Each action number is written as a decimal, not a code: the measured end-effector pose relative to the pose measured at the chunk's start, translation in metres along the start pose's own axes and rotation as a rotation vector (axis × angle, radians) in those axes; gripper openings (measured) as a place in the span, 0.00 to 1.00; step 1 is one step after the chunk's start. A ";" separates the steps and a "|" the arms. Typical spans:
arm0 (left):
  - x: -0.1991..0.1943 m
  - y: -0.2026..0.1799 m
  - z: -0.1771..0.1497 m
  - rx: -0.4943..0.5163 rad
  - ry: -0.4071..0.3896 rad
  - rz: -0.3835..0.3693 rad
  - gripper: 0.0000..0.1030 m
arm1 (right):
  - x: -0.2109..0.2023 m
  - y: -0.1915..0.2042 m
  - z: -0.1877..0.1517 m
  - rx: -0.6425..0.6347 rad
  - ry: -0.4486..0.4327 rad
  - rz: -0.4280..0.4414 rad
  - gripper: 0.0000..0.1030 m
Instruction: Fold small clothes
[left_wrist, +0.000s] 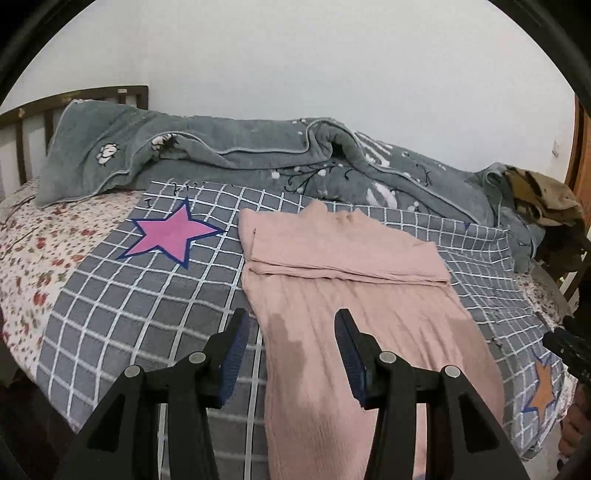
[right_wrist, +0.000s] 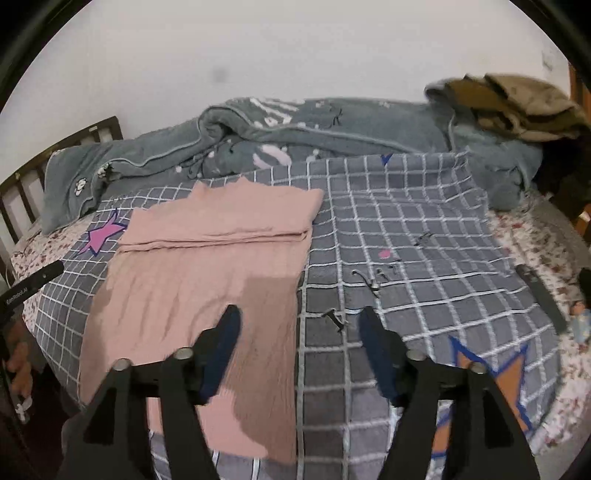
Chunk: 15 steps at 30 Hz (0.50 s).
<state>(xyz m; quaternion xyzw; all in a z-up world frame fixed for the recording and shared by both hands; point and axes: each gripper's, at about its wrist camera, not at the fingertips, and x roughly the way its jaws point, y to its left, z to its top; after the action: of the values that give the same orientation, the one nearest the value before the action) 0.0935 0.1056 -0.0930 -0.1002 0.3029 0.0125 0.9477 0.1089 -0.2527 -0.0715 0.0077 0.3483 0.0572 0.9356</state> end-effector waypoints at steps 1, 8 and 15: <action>-0.008 0.000 -0.002 0.000 -0.008 0.000 0.44 | -0.010 0.000 -0.003 -0.004 -0.019 -0.006 0.75; -0.053 -0.003 -0.017 0.025 -0.004 -0.018 0.44 | -0.073 -0.009 -0.019 0.023 -0.124 0.010 0.84; -0.079 -0.012 -0.035 0.067 -0.007 -0.014 0.44 | -0.106 -0.027 -0.035 0.101 -0.179 0.038 0.84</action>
<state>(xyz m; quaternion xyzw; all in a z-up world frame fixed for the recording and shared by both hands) 0.0099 0.0896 -0.0734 -0.0702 0.2989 -0.0040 0.9517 0.0092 -0.2928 -0.0300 0.0666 0.2654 0.0565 0.9602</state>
